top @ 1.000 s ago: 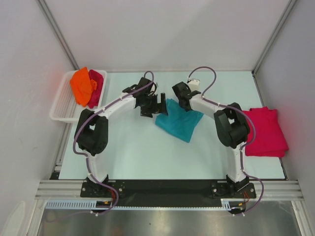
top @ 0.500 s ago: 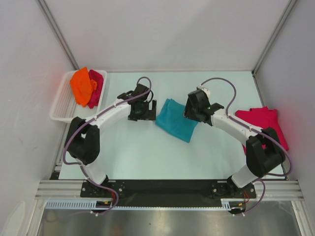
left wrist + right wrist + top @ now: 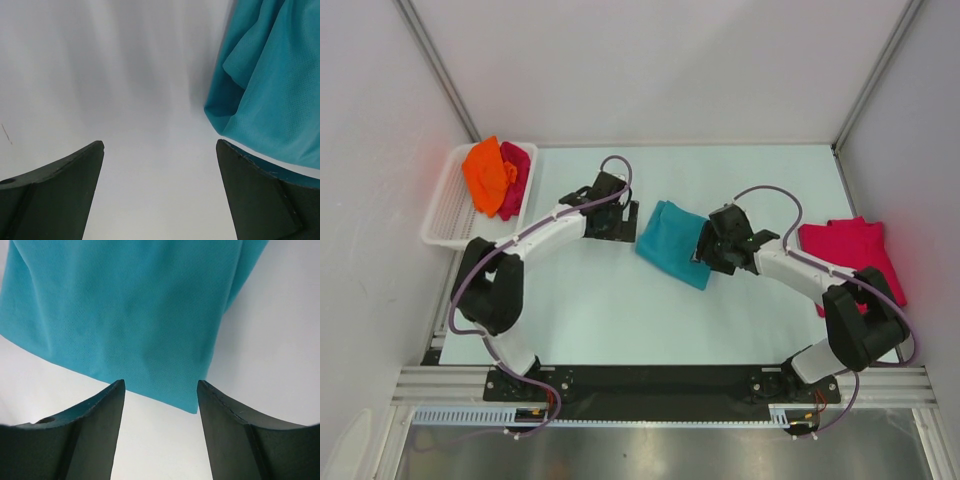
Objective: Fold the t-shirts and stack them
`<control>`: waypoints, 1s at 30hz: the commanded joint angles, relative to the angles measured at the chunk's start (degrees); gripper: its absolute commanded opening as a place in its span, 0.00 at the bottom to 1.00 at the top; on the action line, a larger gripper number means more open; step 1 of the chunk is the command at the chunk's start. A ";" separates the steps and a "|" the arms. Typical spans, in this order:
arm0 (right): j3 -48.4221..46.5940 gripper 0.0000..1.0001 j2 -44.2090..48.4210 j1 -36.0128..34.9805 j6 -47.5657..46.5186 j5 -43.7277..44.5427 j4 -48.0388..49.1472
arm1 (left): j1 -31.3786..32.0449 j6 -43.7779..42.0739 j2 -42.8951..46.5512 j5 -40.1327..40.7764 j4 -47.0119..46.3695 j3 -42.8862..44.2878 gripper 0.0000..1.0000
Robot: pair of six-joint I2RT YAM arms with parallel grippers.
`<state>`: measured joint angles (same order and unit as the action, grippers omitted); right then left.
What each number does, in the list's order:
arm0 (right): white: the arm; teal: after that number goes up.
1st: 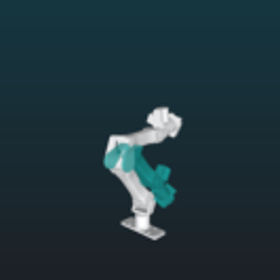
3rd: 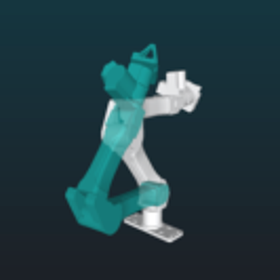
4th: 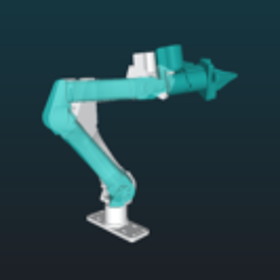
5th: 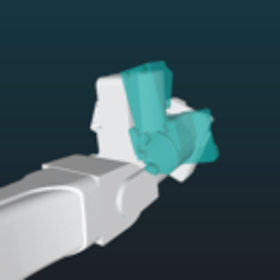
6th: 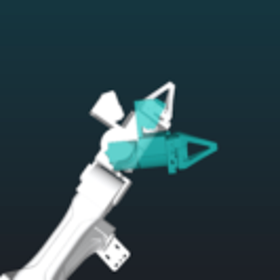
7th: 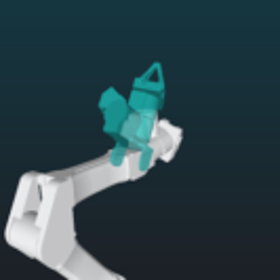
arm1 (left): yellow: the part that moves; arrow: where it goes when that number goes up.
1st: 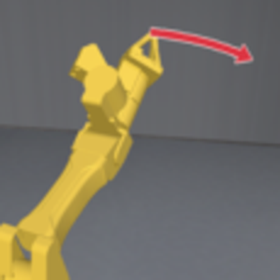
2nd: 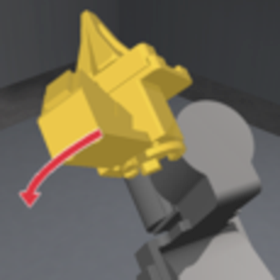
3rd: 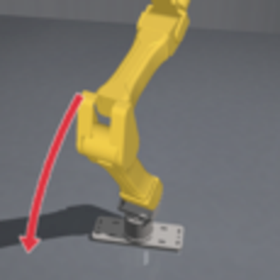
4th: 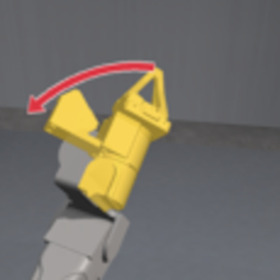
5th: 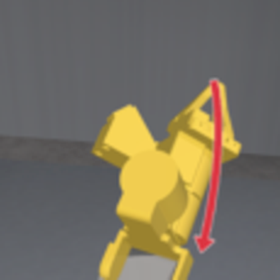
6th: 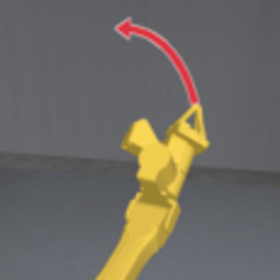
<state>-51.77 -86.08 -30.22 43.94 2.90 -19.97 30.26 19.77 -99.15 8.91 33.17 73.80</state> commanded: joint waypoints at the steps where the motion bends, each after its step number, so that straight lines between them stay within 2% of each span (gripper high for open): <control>1: 1.05 0.65 3.20 1.47 0.26 3.78 0.37 | 0.33 -3.60 -0.51 0.59 -5.30 -0.32 1.00; 16: 2.64 0.65 -0.92 2.36 0.71 3.96 2.30 | 0.59 -6.15 -10.27 -8.11 -10.14 8.89 0.99; 20: 2.29 0.65 -4.70 2.36 1.67 3.17 4.40 | 0.85 -6.41 -11.50 -7.42 -8.74 11.80 1.00; 27: 2.11 0.64 -8.65 2.36 2.11 2.73 6.69 | 1.38 -5.71 -8.69 -1.97 -1.28 14.53 1.00; 30: 2.20 0.63 -10.32 2.36 2.37 2.21 7.83 | 1.64 -4.48 -6.50 -3.27 -1.17 13.30 1.00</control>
<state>-49.54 -92.71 -27.90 45.47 5.48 -13.85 31.29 14.50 -110.41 4.86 29.43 86.00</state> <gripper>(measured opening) 0.642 0.995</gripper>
